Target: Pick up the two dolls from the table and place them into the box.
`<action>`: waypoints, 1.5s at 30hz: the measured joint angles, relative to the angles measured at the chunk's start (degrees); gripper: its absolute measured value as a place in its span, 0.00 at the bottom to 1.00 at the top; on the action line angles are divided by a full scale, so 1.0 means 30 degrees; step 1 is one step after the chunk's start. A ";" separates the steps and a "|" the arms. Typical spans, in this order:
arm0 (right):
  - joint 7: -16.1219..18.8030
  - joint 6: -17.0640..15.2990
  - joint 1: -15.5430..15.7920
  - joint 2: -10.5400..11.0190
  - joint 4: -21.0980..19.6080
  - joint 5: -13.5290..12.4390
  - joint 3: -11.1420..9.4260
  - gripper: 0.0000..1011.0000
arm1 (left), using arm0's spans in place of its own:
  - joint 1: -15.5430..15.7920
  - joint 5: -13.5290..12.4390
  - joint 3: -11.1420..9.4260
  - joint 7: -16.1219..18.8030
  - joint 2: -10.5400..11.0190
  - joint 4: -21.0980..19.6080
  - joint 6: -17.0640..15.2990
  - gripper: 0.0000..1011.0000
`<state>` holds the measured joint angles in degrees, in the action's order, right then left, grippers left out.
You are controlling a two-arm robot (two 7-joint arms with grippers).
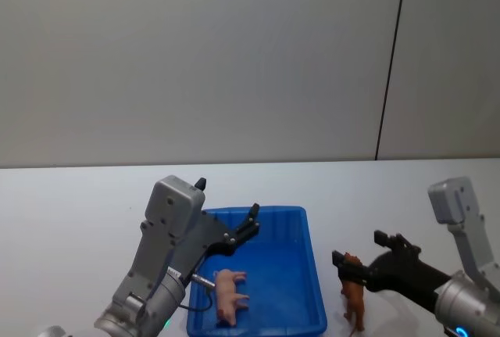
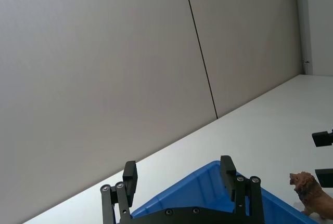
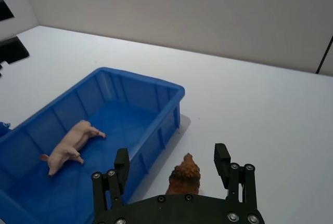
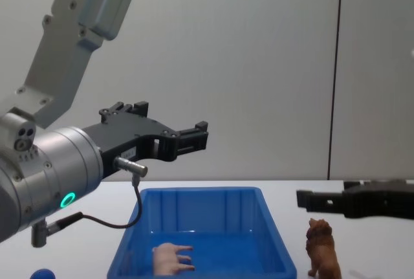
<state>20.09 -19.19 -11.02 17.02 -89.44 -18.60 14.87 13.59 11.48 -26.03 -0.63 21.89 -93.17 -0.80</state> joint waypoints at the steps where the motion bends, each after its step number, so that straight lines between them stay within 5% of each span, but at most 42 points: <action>1: -0.0028 -0.0163 0.0011 0.0039 0.0109 -0.0076 -0.0025 0.99 | 0.0000 0.0000 0.0000 0.0001 -0.0001 0.0000 0.0000 0.99; 21: -0.0070 -0.1517 -0.1058 -0.0538 0.2665 -0.0515 0.0153 0.95 | 0.0000 0.0000 0.0000 0.0001 0.0000 0.0000 0.0000 0.99; 38: -0.0180 -0.1748 -0.1957 -0.1177 0.4270 -0.0624 0.0456 0.44 | -0.0001 0.0000 -0.0001 0.0000 0.0000 -0.0001 0.0000 0.99; 45: -0.0347 -0.1147 -0.2004 -0.1223 0.4176 -0.0402 0.0521 0.42 | 0.0000 0.0000 -0.0001 0.0001 0.0000 0.0000 0.0000 0.99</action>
<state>19.05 -22.63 -17.03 13.35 -76.91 -19.80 16.43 13.59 11.48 -26.03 -0.63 21.89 -93.17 -0.80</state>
